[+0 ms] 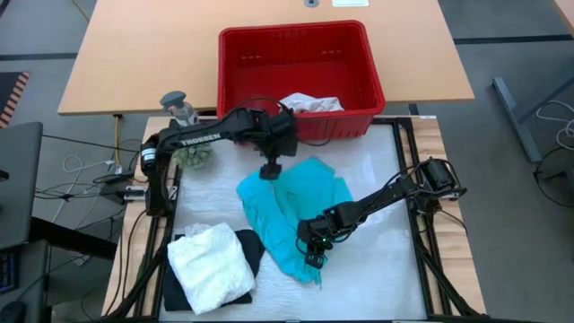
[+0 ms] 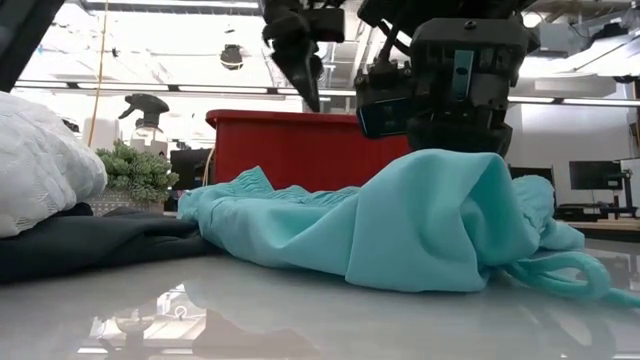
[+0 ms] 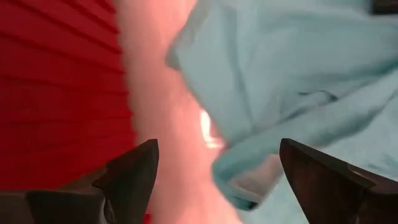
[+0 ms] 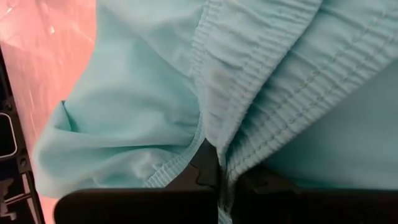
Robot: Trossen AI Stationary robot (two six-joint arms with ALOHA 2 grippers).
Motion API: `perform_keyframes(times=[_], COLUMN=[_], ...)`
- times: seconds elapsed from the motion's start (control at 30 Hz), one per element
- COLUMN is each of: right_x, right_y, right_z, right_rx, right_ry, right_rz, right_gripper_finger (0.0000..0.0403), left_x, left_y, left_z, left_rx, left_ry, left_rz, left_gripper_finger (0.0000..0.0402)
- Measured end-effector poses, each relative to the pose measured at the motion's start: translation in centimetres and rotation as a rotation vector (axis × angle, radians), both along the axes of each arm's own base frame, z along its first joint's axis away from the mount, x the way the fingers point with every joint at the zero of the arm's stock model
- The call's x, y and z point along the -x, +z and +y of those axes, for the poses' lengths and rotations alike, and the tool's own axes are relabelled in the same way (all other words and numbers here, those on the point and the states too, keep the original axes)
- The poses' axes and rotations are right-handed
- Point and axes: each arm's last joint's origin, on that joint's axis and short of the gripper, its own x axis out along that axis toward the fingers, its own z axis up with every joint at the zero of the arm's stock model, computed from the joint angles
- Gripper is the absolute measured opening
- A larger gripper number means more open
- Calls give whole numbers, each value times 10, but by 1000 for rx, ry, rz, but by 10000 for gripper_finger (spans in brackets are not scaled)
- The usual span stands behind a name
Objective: Fold Laundry from Bin
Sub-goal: Fold the blue shorts
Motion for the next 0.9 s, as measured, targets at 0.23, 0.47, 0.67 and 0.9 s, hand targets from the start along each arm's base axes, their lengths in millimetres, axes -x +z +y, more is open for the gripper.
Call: perform_keyframes(times=[0.23,0.47,0.67,0.9], right_x=[0,0,-1,-1], right_y=[0,0,1,1], right_z=[2,2,3,2], right_rx=[4,-1,2,5], right_ry=[-34,-38,-32,-34], right_rz=[2,-2,-13,-14], right_gripper_finger=[33,33,33,33], left_x=[1,13,32,34], left_y=[1,-40,-75,-90], left_z=[-2,33,51,48], left_rx=[-138,74,130,138], left_ry=[-79,-48,21,-62], left_rz=[49,115,236,268], left_gripper_finger=[322,322,322,322])
